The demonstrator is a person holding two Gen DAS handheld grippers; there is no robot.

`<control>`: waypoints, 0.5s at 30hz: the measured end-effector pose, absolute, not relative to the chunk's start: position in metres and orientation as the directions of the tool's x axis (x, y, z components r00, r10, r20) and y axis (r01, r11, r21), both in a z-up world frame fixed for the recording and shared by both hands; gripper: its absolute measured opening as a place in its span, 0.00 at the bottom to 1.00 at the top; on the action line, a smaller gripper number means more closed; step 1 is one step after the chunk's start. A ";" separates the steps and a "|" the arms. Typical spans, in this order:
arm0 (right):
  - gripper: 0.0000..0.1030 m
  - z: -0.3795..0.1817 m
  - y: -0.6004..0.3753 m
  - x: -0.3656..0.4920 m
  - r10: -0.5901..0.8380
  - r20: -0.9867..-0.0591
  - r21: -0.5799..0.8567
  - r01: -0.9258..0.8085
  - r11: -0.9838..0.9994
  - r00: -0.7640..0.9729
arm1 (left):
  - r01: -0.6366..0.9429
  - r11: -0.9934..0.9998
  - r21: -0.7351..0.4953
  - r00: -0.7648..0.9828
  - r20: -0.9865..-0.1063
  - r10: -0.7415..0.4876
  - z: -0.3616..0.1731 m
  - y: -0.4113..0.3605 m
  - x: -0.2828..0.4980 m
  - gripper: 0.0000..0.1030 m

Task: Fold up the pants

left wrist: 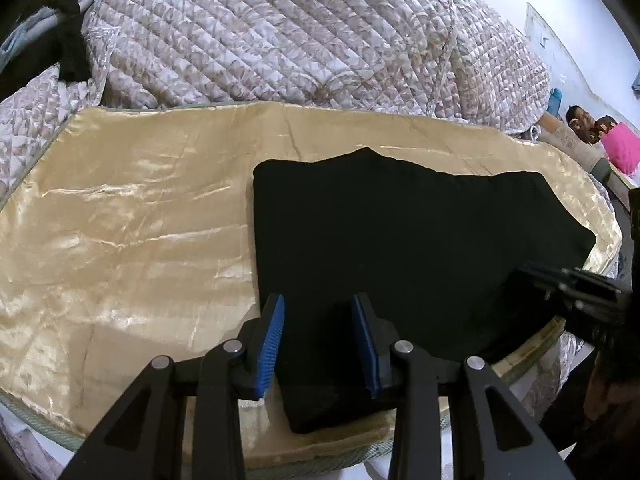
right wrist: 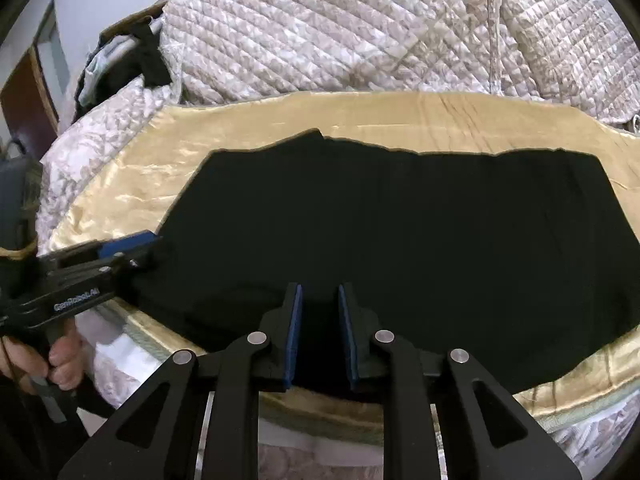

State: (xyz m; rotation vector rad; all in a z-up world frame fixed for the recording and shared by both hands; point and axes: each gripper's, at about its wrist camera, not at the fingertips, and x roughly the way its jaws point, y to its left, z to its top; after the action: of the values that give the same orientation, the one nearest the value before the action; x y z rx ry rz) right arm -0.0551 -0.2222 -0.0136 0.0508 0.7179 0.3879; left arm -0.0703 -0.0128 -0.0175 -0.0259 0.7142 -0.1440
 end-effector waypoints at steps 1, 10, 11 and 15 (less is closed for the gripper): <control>0.18 -0.013 -0.227 -0.054 0.348 -0.630 0.179 -0.306 0.935 0.694 | 0.120 0.989 -0.081 0.746 -0.650 -0.144 -0.017 -0.011 -0.070 0.36; 0.18 -0.009 -0.246 -0.053 0.339 -0.599 0.236 -0.245 0.940 0.725 | 0.074 0.989 -0.127 0.759 -0.636 -0.139 -0.011 0.005 -0.069 0.36; 0.18 -0.009 -0.244 -0.052 0.341 -0.602 0.229 -0.252 0.940 0.722 | 0.079 0.989 -0.124 0.756 -0.639 -0.140 -0.012 0.004 -0.068 0.36; 0.18 -0.013 -0.250 -0.052 0.332 -0.614 0.243 -0.229 0.943 0.716 | 0.100 0.989 -0.109 0.734 -0.663 -0.148 -0.017 -0.001 -0.066 0.37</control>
State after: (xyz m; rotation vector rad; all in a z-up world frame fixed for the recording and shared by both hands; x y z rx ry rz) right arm -0.0516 -0.2497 -0.0134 0.1540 0.7081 0.3119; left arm -0.0658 -0.0013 -0.0169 -0.0674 0.7341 -0.1365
